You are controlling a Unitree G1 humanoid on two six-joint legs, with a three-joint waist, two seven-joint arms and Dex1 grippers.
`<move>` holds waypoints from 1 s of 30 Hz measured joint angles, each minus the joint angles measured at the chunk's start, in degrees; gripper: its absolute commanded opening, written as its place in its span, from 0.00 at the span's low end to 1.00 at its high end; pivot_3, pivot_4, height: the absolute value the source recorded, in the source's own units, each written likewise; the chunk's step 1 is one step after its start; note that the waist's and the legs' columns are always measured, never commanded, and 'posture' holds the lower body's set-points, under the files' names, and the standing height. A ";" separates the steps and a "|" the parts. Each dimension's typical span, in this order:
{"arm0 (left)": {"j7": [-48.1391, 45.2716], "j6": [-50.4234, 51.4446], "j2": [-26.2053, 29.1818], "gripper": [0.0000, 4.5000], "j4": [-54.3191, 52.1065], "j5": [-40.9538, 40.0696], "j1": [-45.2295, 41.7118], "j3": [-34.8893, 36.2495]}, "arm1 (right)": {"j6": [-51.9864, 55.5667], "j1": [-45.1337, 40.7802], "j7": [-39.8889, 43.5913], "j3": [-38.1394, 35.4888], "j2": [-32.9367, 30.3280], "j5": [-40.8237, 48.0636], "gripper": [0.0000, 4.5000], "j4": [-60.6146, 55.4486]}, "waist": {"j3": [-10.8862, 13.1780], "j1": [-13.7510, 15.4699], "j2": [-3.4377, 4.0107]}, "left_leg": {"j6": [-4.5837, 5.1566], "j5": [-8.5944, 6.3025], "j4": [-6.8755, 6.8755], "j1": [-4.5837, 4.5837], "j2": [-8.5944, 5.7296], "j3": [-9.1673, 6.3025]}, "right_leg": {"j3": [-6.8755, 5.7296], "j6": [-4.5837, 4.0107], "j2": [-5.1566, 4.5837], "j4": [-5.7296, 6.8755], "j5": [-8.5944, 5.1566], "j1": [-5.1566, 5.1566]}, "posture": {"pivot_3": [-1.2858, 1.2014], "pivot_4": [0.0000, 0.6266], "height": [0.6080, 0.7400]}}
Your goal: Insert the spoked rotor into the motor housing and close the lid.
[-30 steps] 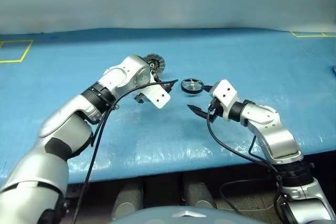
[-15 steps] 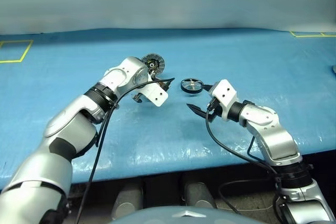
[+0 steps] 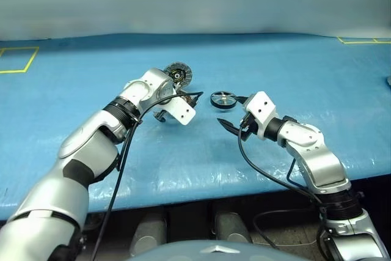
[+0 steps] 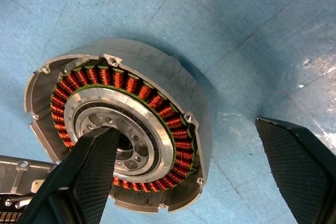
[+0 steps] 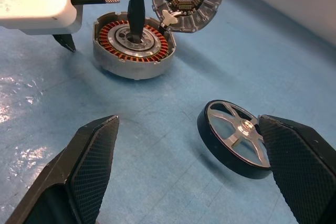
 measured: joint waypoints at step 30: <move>-4.40 -2.76 2.98 0.45 -11.30 -1.29 4.26 3.42 | -0.31 1.20 -0.89 1.22 1.46 -2.13 1.00 -1.12 | 0.02 -0.09 0.02 | 0.11 -0.06 0.01 -0.07 -0.02 0.04 | 0.11 -0.23 0.00 0.01 0.16 -0.09 | 0.52 0.24 1.00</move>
